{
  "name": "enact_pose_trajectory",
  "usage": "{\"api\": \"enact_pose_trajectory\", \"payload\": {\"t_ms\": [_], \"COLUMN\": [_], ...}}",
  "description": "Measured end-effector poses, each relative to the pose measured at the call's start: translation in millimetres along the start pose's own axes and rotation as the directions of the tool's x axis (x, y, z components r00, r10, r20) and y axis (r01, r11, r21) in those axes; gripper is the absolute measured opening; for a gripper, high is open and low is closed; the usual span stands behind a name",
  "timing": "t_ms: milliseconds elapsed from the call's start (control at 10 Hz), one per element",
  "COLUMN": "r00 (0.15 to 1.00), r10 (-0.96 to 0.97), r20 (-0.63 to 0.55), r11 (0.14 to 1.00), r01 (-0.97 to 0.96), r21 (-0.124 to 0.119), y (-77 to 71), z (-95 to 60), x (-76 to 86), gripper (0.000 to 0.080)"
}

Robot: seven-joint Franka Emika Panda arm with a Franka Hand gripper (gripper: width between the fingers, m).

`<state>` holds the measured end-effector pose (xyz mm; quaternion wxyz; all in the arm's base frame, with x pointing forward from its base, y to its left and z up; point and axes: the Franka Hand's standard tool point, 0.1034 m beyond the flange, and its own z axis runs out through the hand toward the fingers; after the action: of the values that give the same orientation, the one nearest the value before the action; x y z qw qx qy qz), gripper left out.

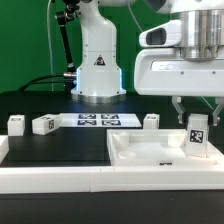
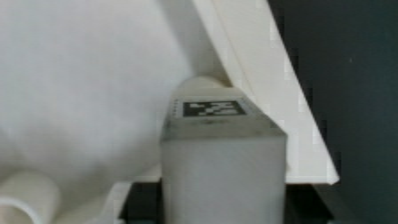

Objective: Assemble square table

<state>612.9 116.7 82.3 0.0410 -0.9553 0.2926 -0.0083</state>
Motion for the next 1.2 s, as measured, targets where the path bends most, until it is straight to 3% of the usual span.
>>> {"api": "enact_pose_trajectory", "payload": {"t_ms": [300, 600, 700, 800, 1000, 1200], "r00": [0.962, 0.923, 0.931, 0.938, 0.951, 0.991], "r10": [0.272, 0.385, 0.365, 0.348, 0.308, 0.134], "r20": [0.009, 0.000, 0.002, 0.006, 0.005, -0.001], "r11": [0.962, 0.923, 0.931, 0.938, 0.951, 0.991], "r01": [-0.272, -0.385, -0.365, -0.348, -0.308, -0.134], "r21": [0.004, 0.000, 0.000, 0.001, 0.028, 0.028], "y": [0.7, 1.0, 0.9, 0.5, -1.5, -2.2], "z": [0.2, 0.2, 0.8, 1.3, 1.3, 1.2], "x": [0.2, 0.8, 0.4, -0.3, 2.0, 1.7], "gripper": [0.0288, 0.0288, 0.0399, 0.0399, 0.0626, 0.0643]}}
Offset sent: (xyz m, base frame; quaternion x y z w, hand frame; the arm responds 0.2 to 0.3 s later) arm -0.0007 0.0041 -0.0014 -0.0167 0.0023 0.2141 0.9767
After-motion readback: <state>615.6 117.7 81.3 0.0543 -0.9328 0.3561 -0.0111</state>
